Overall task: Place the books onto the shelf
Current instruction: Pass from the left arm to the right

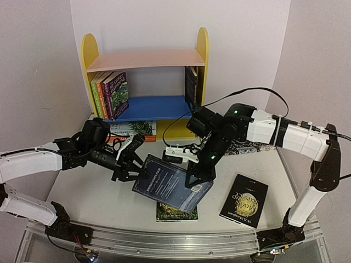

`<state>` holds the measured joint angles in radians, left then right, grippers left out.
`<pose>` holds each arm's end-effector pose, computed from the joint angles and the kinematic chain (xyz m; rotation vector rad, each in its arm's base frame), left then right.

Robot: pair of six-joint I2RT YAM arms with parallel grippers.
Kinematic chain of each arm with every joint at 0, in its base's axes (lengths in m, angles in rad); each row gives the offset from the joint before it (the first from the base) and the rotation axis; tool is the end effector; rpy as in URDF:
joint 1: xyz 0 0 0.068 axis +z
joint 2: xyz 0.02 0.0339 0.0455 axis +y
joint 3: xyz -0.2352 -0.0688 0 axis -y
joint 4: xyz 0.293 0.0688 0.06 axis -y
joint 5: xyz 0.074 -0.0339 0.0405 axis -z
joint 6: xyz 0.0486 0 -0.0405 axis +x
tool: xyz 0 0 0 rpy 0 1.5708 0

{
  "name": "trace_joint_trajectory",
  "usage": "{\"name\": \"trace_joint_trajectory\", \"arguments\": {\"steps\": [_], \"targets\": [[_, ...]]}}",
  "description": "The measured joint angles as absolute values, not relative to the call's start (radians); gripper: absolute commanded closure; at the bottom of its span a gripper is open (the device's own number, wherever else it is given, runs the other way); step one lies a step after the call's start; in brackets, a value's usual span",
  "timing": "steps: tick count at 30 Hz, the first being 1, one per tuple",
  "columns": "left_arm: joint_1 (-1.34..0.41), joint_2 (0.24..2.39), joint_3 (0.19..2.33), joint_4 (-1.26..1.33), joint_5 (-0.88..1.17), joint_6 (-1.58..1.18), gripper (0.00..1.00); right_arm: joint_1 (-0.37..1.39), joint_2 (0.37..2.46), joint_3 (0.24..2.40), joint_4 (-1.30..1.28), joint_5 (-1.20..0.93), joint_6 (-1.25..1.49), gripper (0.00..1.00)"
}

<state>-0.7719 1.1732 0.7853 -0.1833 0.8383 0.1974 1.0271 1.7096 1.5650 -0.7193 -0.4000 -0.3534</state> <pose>0.1987 -0.2438 0.2175 1.4363 1.6267 -1.2272 0.2053 0.3763 0.2733 -1.7308 1.8032 0.7808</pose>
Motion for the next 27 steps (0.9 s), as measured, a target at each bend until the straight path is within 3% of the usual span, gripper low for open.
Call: {"name": "trace_joint_trajectory", "arguments": {"steps": [2,5,10,17,27], "targets": [[-0.772,1.172,0.791,-0.165,0.834,0.204,0.23,1.029,1.712,1.566,-0.731,-0.392,-0.355,1.0],[-0.771,1.158,0.805,-0.138,0.799,0.208,0.09,1.03,1.717,1.566,-0.749,-0.353,-0.355,1.0],[-0.771,1.092,0.804,-0.128,0.585,0.203,0.01,1.033,1.717,1.565,-0.727,-0.254,-0.327,1.0],[-0.757,0.986,0.778,-0.119,0.297,0.089,0.0,1.03,1.671,1.456,-0.544,-0.128,-0.241,1.0],[-0.472,0.942,0.71,0.049,0.473,-0.39,0.0,1.003,1.546,1.413,-0.355,-0.052,-0.064,1.0]]}}
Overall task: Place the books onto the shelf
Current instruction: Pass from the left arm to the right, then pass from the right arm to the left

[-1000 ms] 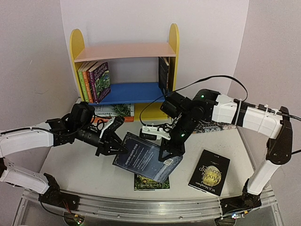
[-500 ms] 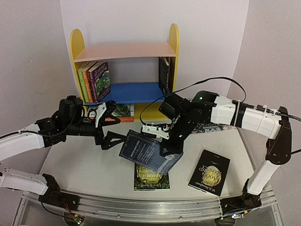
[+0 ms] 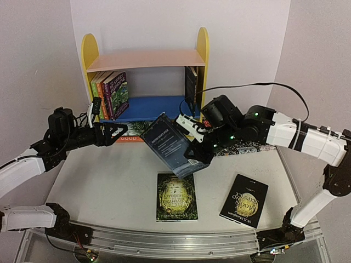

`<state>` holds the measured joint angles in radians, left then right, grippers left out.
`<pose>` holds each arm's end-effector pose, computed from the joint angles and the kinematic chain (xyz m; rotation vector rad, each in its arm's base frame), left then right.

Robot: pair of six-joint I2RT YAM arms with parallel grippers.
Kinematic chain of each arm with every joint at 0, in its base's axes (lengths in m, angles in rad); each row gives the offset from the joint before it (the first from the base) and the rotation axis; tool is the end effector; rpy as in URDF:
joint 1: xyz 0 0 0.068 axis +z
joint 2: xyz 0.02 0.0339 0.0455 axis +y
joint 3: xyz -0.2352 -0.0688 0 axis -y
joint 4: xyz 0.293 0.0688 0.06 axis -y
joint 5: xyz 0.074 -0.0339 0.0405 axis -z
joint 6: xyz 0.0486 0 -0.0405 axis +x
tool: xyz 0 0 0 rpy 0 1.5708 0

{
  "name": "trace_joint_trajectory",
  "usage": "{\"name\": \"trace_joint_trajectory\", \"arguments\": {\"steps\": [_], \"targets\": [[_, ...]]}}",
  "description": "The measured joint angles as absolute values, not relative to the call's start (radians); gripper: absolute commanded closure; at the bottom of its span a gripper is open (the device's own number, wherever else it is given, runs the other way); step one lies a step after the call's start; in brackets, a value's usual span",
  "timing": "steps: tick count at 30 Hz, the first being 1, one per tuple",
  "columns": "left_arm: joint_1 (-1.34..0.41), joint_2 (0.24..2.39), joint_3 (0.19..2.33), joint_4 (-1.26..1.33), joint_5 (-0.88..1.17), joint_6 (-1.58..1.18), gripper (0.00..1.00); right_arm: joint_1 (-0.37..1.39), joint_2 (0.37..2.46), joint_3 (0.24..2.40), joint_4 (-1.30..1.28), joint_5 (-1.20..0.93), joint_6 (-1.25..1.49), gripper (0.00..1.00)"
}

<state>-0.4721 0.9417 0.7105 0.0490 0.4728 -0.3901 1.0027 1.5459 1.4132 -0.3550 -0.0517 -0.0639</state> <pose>0.2535 -0.1543 0.2737 0.4381 1.7984 -1.0286 0.2243 0.3560 0.3119 -1.1054 1.8076 0.6253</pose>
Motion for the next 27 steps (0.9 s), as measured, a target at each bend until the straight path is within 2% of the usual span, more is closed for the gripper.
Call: {"name": "trace_joint_trajectory", "arguments": {"steps": [6,11,20,27], "targets": [[-0.357,1.069,0.706,0.352,0.724,-0.653,0.0,0.996,1.545,1.503,-0.344,-0.025,0.104,1.0],[-0.346,1.142,0.707,0.519,0.837,-0.788,0.0,0.992,1.545,1.572,-0.336,-0.021,0.239,1.0],[-0.352,1.182,0.747,0.614,0.897,-0.863,0.0,0.987,1.569,1.734,-0.327,-0.037,0.454,1.0],[-0.372,1.197,0.771,0.638,0.913,-0.866,0.0,0.985,1.655,1.839,-0.313,-0.14,0.582,1.0]]}}
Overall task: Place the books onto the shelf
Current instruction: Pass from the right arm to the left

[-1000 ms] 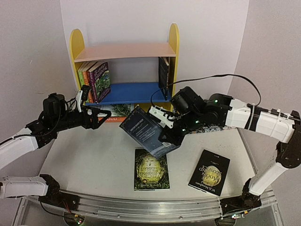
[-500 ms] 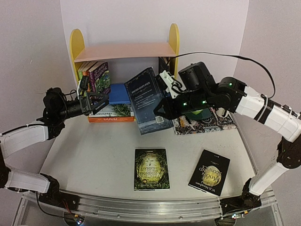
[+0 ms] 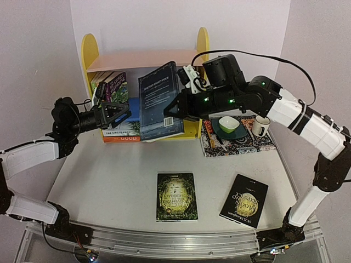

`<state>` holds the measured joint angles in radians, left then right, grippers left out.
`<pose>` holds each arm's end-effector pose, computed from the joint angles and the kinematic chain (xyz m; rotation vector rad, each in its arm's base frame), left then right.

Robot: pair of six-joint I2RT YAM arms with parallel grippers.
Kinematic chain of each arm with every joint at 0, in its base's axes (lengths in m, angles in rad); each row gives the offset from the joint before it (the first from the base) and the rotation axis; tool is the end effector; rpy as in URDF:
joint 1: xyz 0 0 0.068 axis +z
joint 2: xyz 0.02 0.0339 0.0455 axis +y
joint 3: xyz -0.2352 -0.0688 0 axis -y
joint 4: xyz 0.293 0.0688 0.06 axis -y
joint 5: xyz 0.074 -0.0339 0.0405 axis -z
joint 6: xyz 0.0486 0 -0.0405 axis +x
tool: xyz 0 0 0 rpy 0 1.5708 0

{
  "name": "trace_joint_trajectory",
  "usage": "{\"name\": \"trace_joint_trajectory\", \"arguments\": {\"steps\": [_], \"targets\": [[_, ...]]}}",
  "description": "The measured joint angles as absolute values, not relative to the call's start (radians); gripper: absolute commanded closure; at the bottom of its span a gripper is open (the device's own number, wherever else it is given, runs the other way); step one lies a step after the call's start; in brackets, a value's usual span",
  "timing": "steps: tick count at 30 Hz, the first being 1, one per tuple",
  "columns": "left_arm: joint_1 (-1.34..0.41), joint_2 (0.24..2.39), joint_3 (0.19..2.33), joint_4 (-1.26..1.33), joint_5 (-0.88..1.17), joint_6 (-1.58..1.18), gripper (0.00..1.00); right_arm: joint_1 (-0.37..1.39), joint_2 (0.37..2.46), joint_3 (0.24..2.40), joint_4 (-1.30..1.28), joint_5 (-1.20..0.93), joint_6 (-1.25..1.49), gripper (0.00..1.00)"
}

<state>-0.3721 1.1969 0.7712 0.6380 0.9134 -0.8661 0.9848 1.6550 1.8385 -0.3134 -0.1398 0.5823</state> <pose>0.2907 -0.1548 0.2879 0.4911 1.5894 -1.5900 0.2366 0.3687 0.4445 -0.4867 1.8104 1.2522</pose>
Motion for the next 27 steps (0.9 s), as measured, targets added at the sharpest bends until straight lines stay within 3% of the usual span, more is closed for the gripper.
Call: {"name": "trace_joint_trajectory", "arguments": {"steps": [13,17,19,23,27], "targets": [[-0.405,1.313,0.837,0.648,0.911,-0.899,0.0,0.985,1.709,1.847,-0.253,-0.31,0.713,1.0],[-0.405,1.355,0.854,0.648,0.915,-0.93,0.05,0.984,1.709,1.831,-0.203,-0.352,0.726,1.0],[-0.406,1.368,0.866,0.649,0.924,-0.949,0.11,0.984,1.709,1.822,-0.186,-0.364,0.728,1.0],[-0.412,1.373,0.879,0.684,0.954,-1.001,0.35,0.984,1.709,1.797,-0.159,-0.374,0.726,1.0],[-0.414,1.366,0.884,0.71,0.972,-1.039,0.54,0.984,1.707,1.769,-0.135,-0.358,0.706,1.0]]}}
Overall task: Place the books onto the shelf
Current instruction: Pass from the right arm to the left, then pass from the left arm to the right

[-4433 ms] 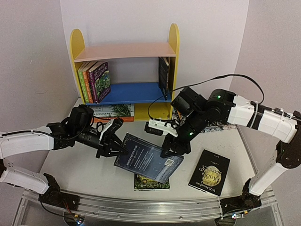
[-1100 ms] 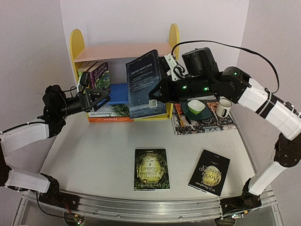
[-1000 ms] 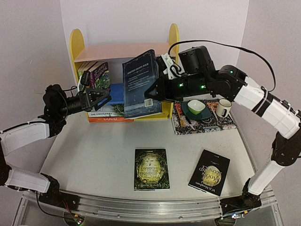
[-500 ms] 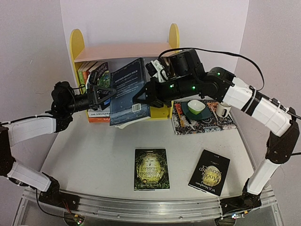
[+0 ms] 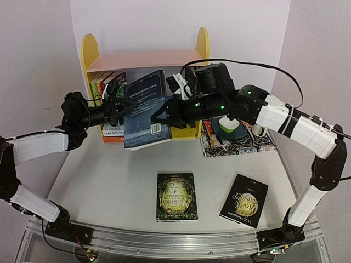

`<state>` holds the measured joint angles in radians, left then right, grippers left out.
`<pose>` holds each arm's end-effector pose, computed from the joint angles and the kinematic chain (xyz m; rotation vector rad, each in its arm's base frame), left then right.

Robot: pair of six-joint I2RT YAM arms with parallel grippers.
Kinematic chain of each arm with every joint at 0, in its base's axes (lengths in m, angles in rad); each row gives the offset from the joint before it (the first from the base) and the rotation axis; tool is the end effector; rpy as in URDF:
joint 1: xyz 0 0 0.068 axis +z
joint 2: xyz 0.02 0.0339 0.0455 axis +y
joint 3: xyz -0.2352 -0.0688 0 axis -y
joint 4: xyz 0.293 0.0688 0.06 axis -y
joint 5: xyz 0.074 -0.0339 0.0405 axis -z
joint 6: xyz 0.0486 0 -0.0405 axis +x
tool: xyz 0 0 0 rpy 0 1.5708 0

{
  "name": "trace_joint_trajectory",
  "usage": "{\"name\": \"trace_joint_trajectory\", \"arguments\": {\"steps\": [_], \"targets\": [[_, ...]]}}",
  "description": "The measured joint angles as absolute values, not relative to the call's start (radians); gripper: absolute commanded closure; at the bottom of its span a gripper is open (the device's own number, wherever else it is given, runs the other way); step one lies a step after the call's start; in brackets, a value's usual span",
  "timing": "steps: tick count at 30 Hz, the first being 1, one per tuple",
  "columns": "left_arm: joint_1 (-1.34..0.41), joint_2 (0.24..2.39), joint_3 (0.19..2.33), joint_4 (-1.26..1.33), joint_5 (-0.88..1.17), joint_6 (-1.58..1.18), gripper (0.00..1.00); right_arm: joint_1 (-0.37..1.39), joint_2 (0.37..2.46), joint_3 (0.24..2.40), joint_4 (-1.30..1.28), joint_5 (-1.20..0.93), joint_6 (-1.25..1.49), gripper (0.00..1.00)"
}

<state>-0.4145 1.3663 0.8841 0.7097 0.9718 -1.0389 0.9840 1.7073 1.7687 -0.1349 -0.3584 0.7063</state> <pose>0.3119 -0.1811 0.2840 0.4692 1.6680 -1.7759 0.2405 0.3925 0.4156 -0.5706 1.8086 1.5246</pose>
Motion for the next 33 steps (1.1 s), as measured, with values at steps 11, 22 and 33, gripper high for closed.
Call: {"name": "trace_joint_trajectory", "arguments": {"steps": [11,22,33], "targets": [[-0.414,1.304,0.857,0.723,1.008,-1.045,1.0,0.981,1.674,1.666,-0.063,-0.245,0.602,0.43],[-0.417,1.27,0.826,0.704,1.064,-0.991,1.0,0.97,1.603,1.573,-0.039,-0.356,0.479,0.48],[-0.416,1.205,0.813,0.707,1.093,-0.95,1.0,0.972,1.593,1.496,0.068,-0.441,0.492,0.96]]}}
